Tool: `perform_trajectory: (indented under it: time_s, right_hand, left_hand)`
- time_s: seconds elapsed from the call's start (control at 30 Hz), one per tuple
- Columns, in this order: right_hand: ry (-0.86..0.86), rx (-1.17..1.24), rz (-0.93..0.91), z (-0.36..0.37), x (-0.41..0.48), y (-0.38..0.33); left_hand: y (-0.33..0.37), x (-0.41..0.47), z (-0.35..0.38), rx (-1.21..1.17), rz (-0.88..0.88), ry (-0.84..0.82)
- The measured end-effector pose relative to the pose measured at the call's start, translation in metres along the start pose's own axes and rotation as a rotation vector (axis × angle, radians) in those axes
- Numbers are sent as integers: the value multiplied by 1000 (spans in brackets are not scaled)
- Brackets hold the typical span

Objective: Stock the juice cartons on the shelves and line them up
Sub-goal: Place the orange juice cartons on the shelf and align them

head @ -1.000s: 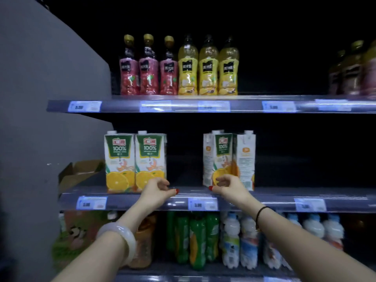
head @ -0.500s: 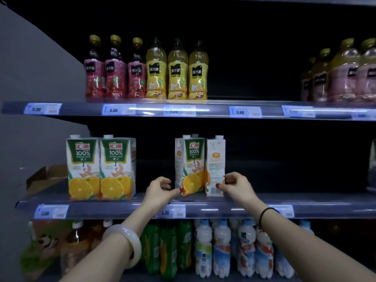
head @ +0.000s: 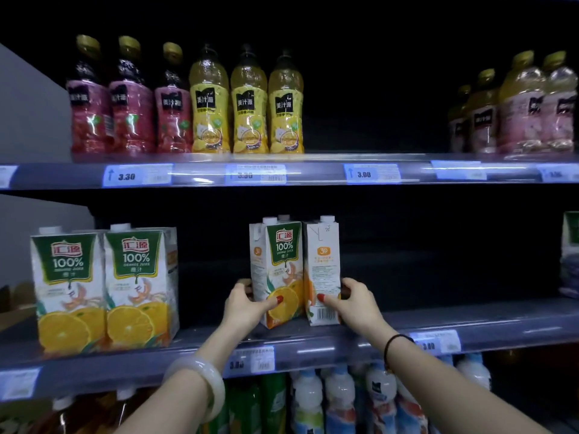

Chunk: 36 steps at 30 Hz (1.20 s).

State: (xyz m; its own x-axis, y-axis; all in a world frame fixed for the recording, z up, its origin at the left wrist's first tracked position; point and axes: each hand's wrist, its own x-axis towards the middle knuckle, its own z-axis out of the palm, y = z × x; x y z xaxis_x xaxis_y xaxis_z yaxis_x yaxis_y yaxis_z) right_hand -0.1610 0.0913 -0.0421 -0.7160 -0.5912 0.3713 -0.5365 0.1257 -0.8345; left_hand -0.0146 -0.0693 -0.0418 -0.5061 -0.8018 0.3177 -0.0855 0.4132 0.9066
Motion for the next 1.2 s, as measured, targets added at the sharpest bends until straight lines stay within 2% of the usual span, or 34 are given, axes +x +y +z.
perform_trajectory:
  time_s: [0.17, 0.43, 0.53, 0.7, 0.77, 0.87, 0.93, 1.0, 1.2]
  right_hand:
    - [95, -90, -11, 5, 0, 2]
    - [324, -434, 32, 26, -6, -18]
    - [369, -466, 34, 36, -11, -22]
    - [289, -362, -33, 16, -9, -7]
    - [183, -236, 10, 7, -2, 0]
    - [-15, 95, 153, 0, 12, 1]
    - [-128, 271, 177, 0, 21, 1]
    - [-213, 305, 167, 3, 25, 2]
    - [-169, 287, 184, 5, 29, 8]
  left_hand:
    - [-1, 4, 6, -30, 11, 23]
    - [-1, 5, 4, -23, 13, 21]
    - [-2, 8, 4, -25, 4, 17]
    - [-7, 10, 5, -39, 16, 27]
    - [-9, 10, 6, -50, 21, 30]
    - [-12, 11, 6, -60, 24, 31]
    - [-14, 12, 6, -70, 20, 26]
    - [-16, 14, 6, -77, 19, 24]
    - [-19, 15, 6, -75, 34, 22]
